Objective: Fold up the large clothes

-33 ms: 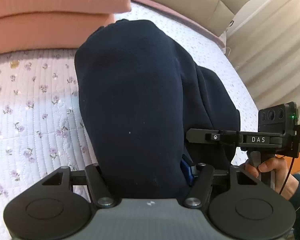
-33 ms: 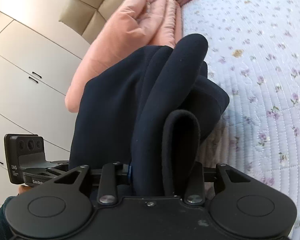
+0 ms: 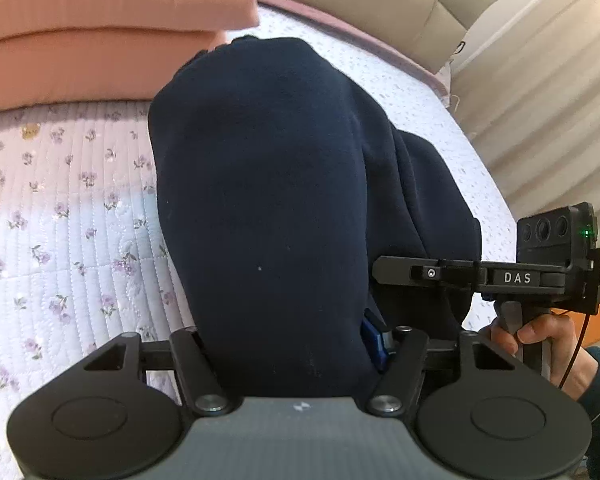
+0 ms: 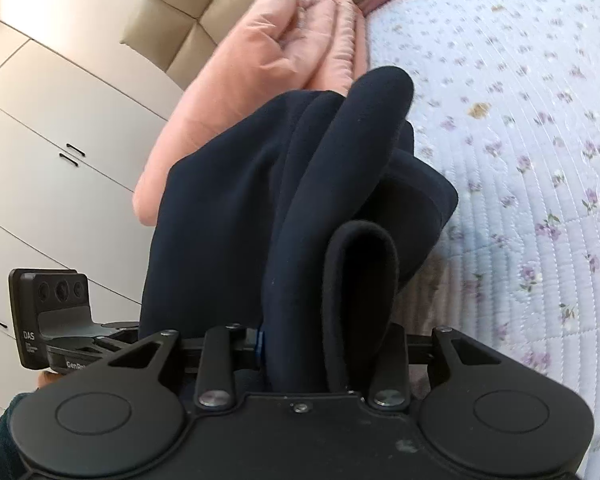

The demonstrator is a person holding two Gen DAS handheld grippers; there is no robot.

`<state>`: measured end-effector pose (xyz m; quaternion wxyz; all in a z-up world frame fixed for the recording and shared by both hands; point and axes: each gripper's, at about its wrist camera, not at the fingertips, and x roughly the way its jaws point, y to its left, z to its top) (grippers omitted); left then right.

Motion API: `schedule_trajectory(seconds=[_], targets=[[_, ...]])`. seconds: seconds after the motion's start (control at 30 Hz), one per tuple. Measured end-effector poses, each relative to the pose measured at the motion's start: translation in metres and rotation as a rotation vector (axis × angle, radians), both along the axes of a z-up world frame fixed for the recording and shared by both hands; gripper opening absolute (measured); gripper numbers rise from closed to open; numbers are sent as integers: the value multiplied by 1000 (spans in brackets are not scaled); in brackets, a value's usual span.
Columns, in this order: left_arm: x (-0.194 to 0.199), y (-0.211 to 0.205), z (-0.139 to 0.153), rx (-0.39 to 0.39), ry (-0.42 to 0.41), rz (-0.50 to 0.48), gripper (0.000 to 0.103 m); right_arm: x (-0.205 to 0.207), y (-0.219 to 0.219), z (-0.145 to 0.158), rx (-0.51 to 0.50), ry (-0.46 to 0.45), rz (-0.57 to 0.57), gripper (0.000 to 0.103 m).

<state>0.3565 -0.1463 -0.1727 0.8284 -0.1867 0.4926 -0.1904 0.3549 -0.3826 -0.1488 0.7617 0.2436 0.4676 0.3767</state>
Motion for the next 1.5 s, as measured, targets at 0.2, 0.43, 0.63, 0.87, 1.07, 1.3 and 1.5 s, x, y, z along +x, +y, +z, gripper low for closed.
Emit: schedule_trajectory(seconds=[0.2,0.43,0.63,0.87,1.07,1.3,1.5], targets=[[-38,4,35,22,-48,-18,64,-35,10,33,1,-28,-3,45],[-101,26,81,-24,-77,-8,63,-93,31,79,23,-59,-11,44],[-164,55,122,-83,-97,16,63,-145,50,125,38,-101,25,44],[-255,72,144,-111,-54,6,63,-228,64,138,32,-52,33,44],[-320,77,105,-180,93,7,64,-281,77,104,-14,89,47,44],[-320,86,34,-213,204,37,64,-260,87,35,-66,224,37,44],[-240,98,-1,-161,150,91,65,-197,103,-8,-95,172,-47,44]])
